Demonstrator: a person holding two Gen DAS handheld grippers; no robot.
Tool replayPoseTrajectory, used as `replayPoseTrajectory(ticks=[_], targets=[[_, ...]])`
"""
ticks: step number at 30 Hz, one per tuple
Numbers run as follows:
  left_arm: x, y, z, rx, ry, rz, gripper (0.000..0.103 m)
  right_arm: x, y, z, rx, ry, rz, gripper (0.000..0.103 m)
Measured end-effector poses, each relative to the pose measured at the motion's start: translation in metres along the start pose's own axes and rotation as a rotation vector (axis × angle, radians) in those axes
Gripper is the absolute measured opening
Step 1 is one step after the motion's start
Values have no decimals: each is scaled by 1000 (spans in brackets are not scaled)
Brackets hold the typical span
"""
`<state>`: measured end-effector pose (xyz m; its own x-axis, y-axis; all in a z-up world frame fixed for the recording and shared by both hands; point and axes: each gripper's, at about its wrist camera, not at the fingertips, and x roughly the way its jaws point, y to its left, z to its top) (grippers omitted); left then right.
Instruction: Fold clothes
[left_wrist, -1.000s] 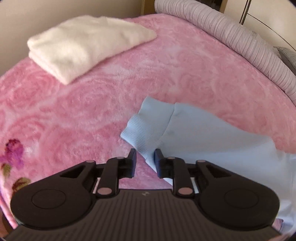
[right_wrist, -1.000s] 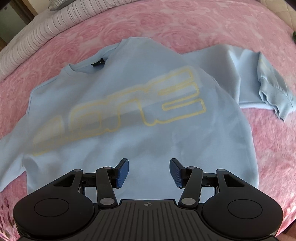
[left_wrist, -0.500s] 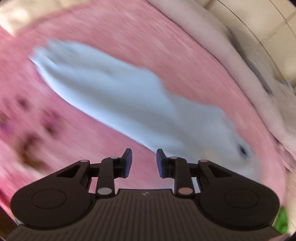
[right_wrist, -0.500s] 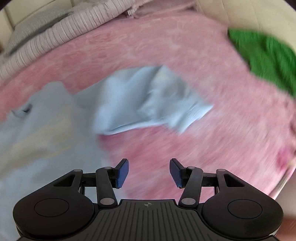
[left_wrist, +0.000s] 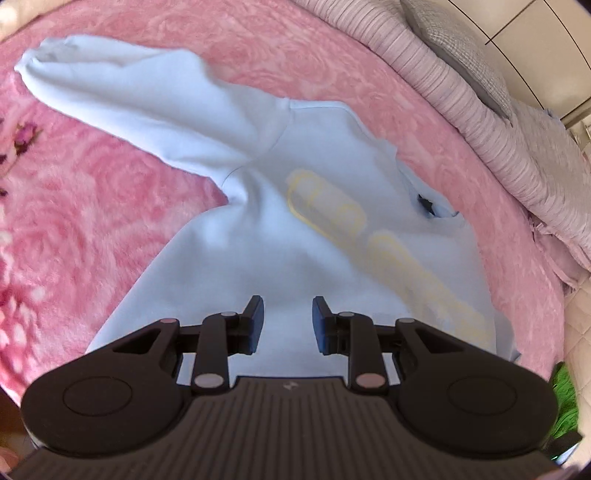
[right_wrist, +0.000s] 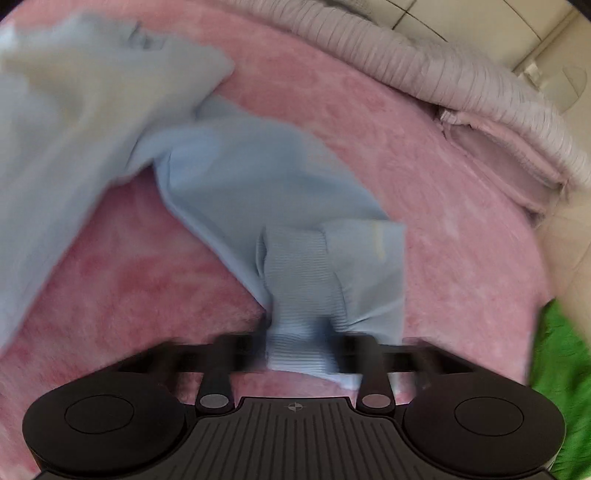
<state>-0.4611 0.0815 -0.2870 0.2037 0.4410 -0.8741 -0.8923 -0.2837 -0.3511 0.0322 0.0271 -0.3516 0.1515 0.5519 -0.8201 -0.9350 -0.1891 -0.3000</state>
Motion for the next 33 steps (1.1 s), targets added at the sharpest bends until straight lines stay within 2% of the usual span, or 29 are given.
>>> replayPoseTrajectory(ticks=[1,4,6,7,11,15,16,19,23,26,30,33], targets=[[-5,-4,1,13,-6,6,22,-5,-17,2,92,-5,45,6],[-17,-17,2,41,-17,12,22,-36,-82,1,441,-60,155,5],[-23,-23,3,53,-24,12,22,-60,-137,-16,720,-110,157,4],[-22,-24,3,54,-22,12,22,-71,-161,-27,817,-120,100,4],[-18,-29,1,57,-13,10,22,-87,-219,-68,984,-80,-238,0],[-10,-33,4,103,3,9,22,-64,-240,-95,1180,110,-306,6],[-8,-34,6,117,8,9,22,-65,-236,-96,1194,111,-306,12],[-1,-39,11,167,21,2,23,-67,-214,-85,1149,66,-193,31],[20,-56,31,267,32,-23,24,-46,-163,-37,984,35,99,33],[42,-74,51,375,32,-41,24,-21,-127,11,852,34,291,33],[78,-99,80,539,51,-59,24,2,-86,65,699,25,419,33],[108,-113,106,629,62,-60,24,21,-63,96,623,39,452,33]])
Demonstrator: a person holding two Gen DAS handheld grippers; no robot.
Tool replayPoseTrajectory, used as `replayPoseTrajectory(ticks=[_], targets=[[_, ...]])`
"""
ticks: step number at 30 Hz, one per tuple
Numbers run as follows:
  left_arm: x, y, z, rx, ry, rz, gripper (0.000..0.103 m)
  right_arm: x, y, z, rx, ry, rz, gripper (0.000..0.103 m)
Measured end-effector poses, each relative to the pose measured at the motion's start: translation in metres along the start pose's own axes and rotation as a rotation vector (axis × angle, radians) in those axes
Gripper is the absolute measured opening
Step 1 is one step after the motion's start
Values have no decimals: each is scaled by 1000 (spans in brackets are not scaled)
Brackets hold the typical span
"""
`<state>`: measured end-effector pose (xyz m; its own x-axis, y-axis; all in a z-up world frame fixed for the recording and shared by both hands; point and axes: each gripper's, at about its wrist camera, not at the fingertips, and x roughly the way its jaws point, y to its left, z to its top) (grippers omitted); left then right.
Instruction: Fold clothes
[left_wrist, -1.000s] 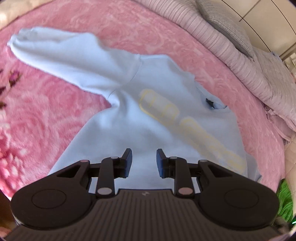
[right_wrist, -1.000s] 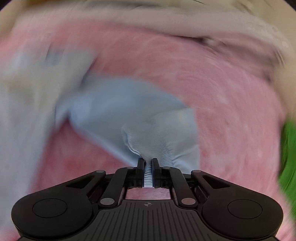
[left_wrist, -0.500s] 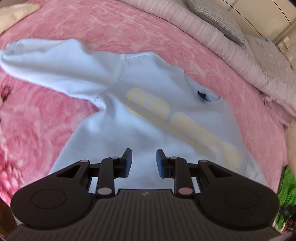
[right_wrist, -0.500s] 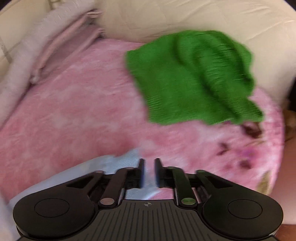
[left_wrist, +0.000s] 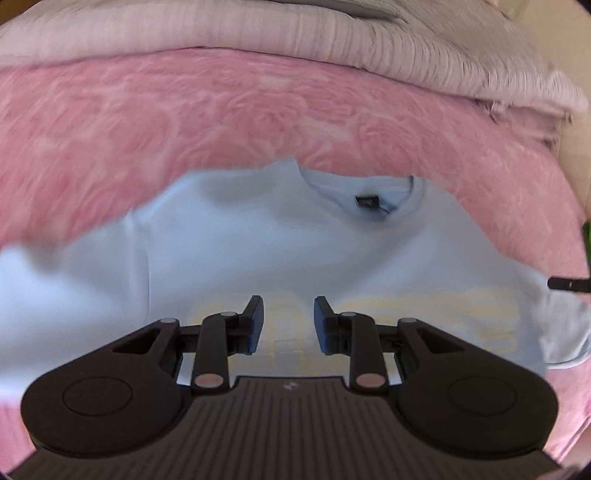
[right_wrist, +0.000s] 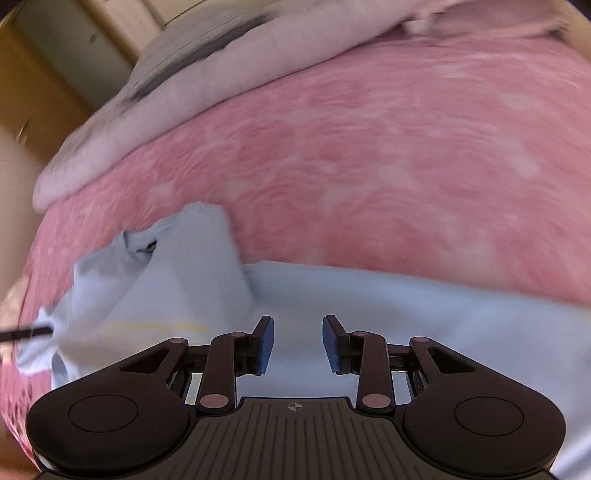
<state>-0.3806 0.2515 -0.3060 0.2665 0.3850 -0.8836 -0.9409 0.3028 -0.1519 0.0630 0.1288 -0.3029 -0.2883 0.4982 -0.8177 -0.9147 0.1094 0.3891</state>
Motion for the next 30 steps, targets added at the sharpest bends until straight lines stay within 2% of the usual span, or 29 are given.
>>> replayPoseTrajectory(ticks=[7,11,15,17,19,20,22,24,26,30], targets=[[46,37,71,109,-8,-2,25,65,16,48,-11,26,37,33],[65,64,98,116,8,-26,25,97,40,76,-68,15,59,36],[94,93,104,78,100,-100,25,142,61,95,-105,18,65,42],[107,98,99,69,133,-97,24,163,66,100,-97,39,54,43],[113,100,91,71,124,-87,12,180,68,102,-79,66,65,42],[111,99,88,79,100,-87,1,184,70,102,-87,62,62,42],[108,96,84,96,61,-82,0,187,76,102,-109,47,56,4],[103,91,85,151,28,-53,0,184,82,104,-137,21,50,4],[94,90,92,167,-39,-31,0,180,90,107,-181,-12,33,4],[77,94,107,157,-157,7,0,172,104,116,-227,-85,13,4]])
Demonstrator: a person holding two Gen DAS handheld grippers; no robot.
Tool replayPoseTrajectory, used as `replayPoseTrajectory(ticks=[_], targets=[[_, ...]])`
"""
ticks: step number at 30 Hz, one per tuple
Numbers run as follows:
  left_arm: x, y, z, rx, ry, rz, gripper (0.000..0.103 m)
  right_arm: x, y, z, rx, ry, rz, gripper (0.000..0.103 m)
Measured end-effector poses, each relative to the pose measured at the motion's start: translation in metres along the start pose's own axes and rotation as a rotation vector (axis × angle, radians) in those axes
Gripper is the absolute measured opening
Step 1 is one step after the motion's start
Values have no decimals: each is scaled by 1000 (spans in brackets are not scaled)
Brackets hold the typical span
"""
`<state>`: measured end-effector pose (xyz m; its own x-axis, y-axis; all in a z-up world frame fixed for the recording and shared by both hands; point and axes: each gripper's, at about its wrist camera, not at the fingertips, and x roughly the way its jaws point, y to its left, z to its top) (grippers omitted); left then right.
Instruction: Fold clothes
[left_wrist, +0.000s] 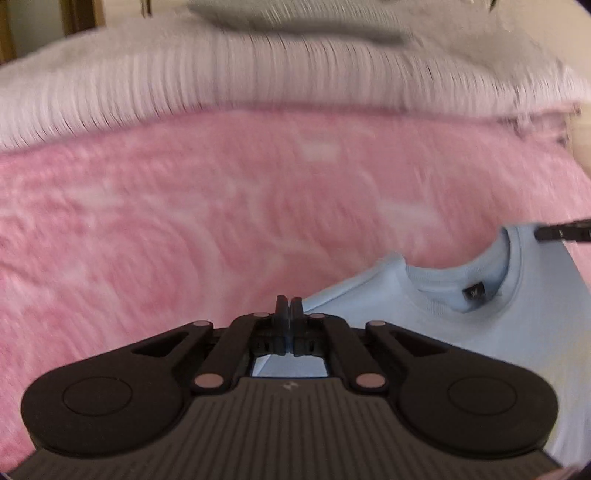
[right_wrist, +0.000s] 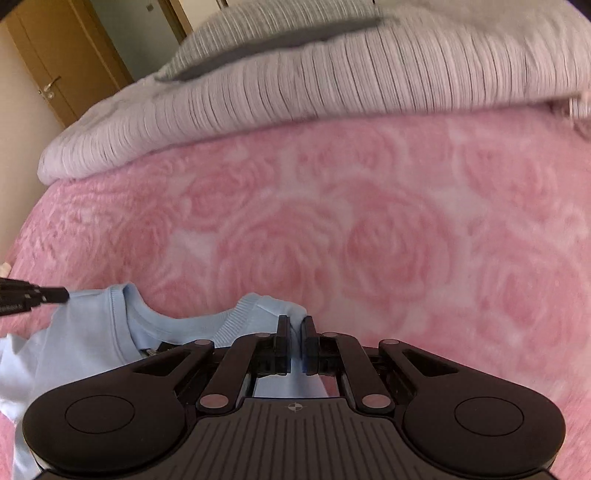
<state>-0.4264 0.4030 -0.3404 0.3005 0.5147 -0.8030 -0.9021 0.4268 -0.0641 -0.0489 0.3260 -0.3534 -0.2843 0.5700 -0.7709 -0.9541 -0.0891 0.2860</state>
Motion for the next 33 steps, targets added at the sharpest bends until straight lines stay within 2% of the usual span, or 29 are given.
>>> replayPoseTrajectory(ticks=[3,5,6,8,9,10,12,14,16,18,19,22,25,28,31,33], targets=[[-5,1,6,13,-67,57,0,-7,11,8,-24,-93,-10,4],[-2,2,3,-4,-96,121,0,-9,14,12,-10,-165,6,4],[4,3,1,-18,-92,161,0,-5,15,13,-1,-167,7,4],[23,4,-5,-33,6,252,0,17,13,16,34,-81,-8,7],[27,5,-7,-46,45,262,0,23,8,16,74,-59,-38,10],[22,7,-8,-80,35,258,1,29,4,16,113,-36,-68,23],[7,13,-8,-163,-2,239,6,14,-13,13,238,-73,-73,43],[-14,18,-7,-251,-33,196,6,-15,-35,4,350,-129,-69,45],[-33,19,-9,-317,-37,126,7,-51,-60,-18,406,-124,-92,46],[-47,12,-18,-349,-5,43,7,-88,-82,-44,456,-108,-140,46],[-51,6,-25,-356,18,26,7,-107,-93,-60,478,-96,-177,46],[-65,-17,-46,-373,81,-24,7,-171,-124,-122,540,-59,-355,46],[-75,-45,-70,-392,117,-65,7,-231,-153,-185,663,-26,-555,46],[-82,-74,-91,-417,144,-102,7,-281,-179,-237,815,-72,-670,46],[-88,-97,-107,-432,167,-127,7,-308,-208,-273,994,-176,-598,46],[-95,-109,-113,-432,162,-136,7,-310,-225,-287,1080,-235,-514,46]])
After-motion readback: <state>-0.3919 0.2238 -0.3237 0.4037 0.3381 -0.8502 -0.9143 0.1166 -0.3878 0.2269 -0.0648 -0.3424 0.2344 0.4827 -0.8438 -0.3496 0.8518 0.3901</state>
